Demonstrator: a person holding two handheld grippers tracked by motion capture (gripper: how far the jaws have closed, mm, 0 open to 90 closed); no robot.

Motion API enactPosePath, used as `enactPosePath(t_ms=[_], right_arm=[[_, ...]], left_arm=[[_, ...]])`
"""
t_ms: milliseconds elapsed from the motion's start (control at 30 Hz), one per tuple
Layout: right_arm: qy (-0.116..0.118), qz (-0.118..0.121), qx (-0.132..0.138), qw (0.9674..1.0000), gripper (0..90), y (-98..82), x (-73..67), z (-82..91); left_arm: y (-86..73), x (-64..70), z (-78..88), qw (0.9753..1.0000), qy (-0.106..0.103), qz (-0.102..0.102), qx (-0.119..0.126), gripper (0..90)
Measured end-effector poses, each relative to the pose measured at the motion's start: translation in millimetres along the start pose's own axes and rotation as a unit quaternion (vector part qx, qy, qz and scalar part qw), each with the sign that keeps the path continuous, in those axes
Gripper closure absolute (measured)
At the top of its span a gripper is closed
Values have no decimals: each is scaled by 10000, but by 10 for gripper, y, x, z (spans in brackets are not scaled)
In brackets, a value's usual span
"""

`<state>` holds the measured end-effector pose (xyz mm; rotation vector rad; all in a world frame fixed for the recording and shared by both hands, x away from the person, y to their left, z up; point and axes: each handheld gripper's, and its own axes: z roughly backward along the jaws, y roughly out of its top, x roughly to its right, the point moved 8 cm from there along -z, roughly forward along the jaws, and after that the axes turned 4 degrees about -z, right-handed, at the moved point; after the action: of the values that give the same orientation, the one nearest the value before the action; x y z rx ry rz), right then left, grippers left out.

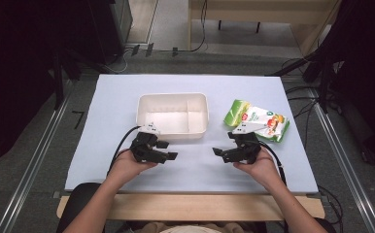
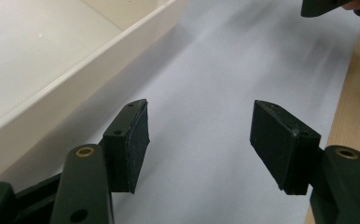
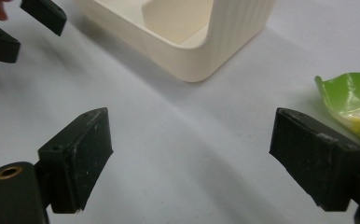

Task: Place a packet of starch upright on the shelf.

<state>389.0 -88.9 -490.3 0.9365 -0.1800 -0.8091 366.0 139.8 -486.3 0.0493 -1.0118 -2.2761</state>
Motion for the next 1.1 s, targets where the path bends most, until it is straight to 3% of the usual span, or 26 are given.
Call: enactPosePath(t_ms=[67, 167, 500, 533, 733, 1100], right_arm=[[113, -45, -85, 9999, 128, -17, -13, 3], [33, 19, -105, 9999, 132, -25, -10, 10], [109, 66, -53, 9999, 161, -17, -43, 26], [108, 125, 13, 9999, 197, -16, -48, 29], [108, 218, -82, 9997, 226, -34, -74, 37], [284, 15, -69, 9996, 274, -4, -51, 114]], left_arm=[[2, 1, 0, 10000, -3, -8, 6, 380], [4, 2, -6, 10000, -13, 1, 7, 380], [18, 1, -3, 10000, -21, 1, 49, 380], [20, 5, -7, 10000, -24, -1, 46, 381], [30, 13, -25, 10000, -37, -62, 35, 381], [39, 14, -31, 10000, -40, -71, 37, 381]])
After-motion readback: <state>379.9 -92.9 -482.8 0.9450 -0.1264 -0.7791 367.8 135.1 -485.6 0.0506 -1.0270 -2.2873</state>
